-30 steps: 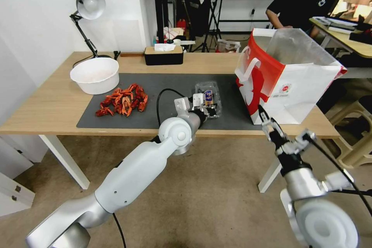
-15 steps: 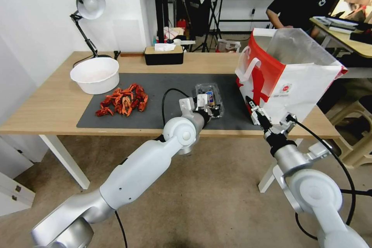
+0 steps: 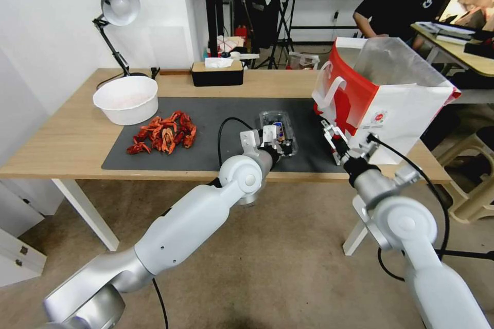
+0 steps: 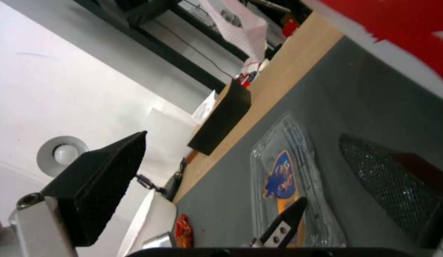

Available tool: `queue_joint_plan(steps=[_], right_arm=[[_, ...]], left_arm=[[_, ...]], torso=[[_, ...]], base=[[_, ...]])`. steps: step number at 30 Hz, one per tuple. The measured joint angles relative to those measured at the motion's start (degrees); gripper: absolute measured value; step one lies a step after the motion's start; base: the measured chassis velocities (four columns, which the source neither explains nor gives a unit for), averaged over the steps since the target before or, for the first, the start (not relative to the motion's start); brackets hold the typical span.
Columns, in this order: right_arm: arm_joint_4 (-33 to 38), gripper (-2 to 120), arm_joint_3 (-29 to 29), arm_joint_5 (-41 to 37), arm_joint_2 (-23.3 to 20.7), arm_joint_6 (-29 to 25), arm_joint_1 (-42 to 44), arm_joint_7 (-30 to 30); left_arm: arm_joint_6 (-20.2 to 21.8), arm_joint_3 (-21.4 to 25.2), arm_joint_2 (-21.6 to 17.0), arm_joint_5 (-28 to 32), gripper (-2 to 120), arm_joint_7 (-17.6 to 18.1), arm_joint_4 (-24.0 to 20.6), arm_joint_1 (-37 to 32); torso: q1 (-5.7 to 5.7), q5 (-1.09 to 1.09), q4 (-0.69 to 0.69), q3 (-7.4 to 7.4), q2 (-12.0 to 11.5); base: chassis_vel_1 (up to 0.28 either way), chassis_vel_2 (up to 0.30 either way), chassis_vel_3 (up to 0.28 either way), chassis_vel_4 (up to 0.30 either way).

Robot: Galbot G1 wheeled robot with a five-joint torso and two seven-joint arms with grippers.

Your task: Close the takeout container lid, then place the container into the takeout bag.

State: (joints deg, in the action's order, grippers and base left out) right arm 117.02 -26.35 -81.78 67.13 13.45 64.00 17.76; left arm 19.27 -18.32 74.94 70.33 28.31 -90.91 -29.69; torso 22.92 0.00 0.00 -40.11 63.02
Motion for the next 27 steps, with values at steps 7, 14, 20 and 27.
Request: queue_joint_plan(steps=[7, 14, 20, 27], right_arm=[[-2.71, 100, 2.95, 0.14, 1.12, 1.93, -5.02, 6.05], [-6.12, 100, 5.12, -0.95, 1.58, 11.07, -10.92, 13.71], [-8.94, 100, 6.85, -1.48, 0.97, 17.08, -14.78, 17.11], [-12.90, 100, 9.26, -1.96, 0.42, 23.33, -19.74, 21.10]], left_arm=[[-0.09, 1.15, -0.33, 0.83, 0, 0.06, -0.43, -0.65], [-0.10, 1.26, -0.80, 1.08, 0, -0.08, -1.12, -1.08], [-0.10, 1.39, -0.90, 1.24, 0, -0.14, -1.22, -1.21], [-0.17, 1.83, -1.10, 1.38, 0, -0.23, -1.39, -1.58]], torso=[[0.00, 0.00, 0.00, 0.00, 0.00], [0.00, 0.00, 0.00, 0.00, 0.00], [0.00, 0.00, 0.00, 0.00, 0.00], [0.00, 0.00, -0.01, 0.00, 0.00]], base=[[0.000, 0.000, 0.000, 0.000], [0.000, 0.000, 0.000, 0.000], [0.000, 0.000, 0.000, 0.000], [0.000, 0.000, 0.000, 0.000]])
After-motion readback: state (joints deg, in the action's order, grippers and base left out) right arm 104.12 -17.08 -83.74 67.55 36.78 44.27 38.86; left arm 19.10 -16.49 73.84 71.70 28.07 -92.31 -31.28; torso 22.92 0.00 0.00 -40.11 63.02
